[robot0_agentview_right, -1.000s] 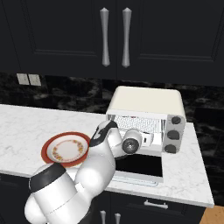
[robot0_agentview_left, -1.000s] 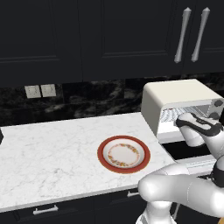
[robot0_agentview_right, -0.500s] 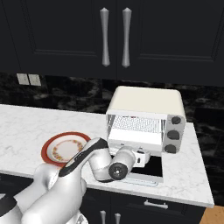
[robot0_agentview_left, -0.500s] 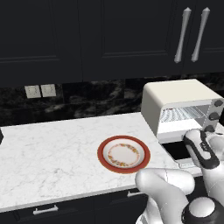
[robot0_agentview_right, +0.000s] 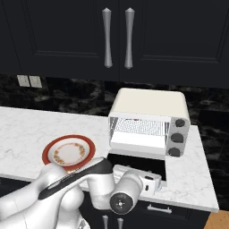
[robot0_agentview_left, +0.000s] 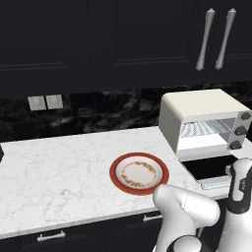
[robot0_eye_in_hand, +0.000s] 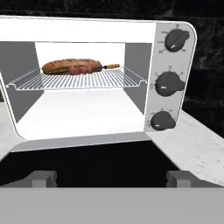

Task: Pick up the kebab skewer and baguette bread, and place them inside the toaster oven. Close the toaster oven door and start by setting the timer.

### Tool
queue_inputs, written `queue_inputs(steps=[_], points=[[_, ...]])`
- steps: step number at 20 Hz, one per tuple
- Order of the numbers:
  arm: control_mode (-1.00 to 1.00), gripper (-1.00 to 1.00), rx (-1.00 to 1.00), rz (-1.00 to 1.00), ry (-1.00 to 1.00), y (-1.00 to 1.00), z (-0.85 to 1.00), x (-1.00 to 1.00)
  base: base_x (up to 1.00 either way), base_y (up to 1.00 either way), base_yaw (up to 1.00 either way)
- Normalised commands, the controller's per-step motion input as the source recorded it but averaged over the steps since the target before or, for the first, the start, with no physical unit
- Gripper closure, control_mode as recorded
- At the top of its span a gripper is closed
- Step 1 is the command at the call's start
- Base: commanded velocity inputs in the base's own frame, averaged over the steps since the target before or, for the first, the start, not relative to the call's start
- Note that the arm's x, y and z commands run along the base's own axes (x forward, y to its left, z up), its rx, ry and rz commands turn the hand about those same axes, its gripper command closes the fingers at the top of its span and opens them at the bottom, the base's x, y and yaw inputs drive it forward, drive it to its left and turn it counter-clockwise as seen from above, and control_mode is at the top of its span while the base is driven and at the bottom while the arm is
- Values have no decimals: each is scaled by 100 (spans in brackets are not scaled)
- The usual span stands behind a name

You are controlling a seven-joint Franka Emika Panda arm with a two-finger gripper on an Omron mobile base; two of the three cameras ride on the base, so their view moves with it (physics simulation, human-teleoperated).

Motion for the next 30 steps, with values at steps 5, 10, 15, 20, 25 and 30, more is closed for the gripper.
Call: queue_inputs(steps=[5, 10, 15, 20, 25, 30], points=[[-100, -100, -1, 0, 15, -27, 1, -72, 0, 0, 0], [-100, -100, -4, 0, 18, -31, -5, -41, 0, 0, 0], [-100, -100, -11, 2, 13, -25, -32, -27, 0, 0, 0], [-100, -100, -13, 5, 16, -9, -39, -22, 0, 0, 0], [-100, -100, -5, 6, 10, 0, -22, 7, 0, 0, 0], [-100, -100, 2, 1, 0, 0, 0, 42, 0, 0, 0]])
